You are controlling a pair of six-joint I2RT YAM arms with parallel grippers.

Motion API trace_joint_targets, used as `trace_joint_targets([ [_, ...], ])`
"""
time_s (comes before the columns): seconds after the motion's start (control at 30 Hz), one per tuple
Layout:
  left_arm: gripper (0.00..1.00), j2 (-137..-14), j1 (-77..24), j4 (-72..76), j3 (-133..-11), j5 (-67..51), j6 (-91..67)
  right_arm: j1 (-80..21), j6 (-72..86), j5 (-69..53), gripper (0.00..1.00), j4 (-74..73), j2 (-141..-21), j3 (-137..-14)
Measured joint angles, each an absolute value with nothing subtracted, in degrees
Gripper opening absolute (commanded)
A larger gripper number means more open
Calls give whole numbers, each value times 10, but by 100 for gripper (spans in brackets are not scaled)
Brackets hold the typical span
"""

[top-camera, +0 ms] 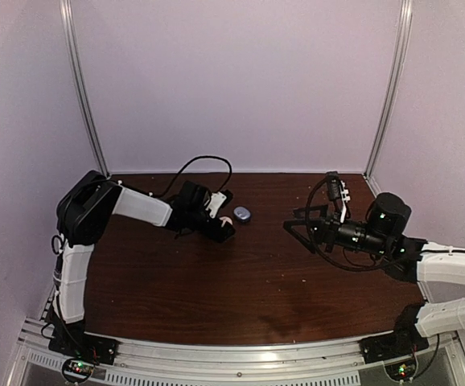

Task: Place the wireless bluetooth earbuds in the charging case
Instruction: Place the charging case with the earbuds at the corner of the board, then reset both arms

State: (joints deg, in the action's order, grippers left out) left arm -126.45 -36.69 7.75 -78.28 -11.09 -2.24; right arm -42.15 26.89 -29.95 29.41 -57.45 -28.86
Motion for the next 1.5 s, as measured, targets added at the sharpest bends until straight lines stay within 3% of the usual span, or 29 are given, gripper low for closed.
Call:
trace_joint_targets([
  [0.3,98,-1133,-367,1,-773,-96,-32,-375,260,-306,100,276,-607,-326],
  [0.63,98,-970,-308,-37,-769,-124,-140,-229,277,-323,100,239,-643,-389],
  [0.83,98,-882,-228,-26,-659,-127,-228,-155,296,-336,100,241,-649,-364],
  [1.1,98,-835,-235,-11,-509,-112,-270,-137,313,-338,100,261,-654,-239],
  [1.5,98,-815,-235,55,-406,-107,-301,-137,302,-277,100,243,-658,-191],
])
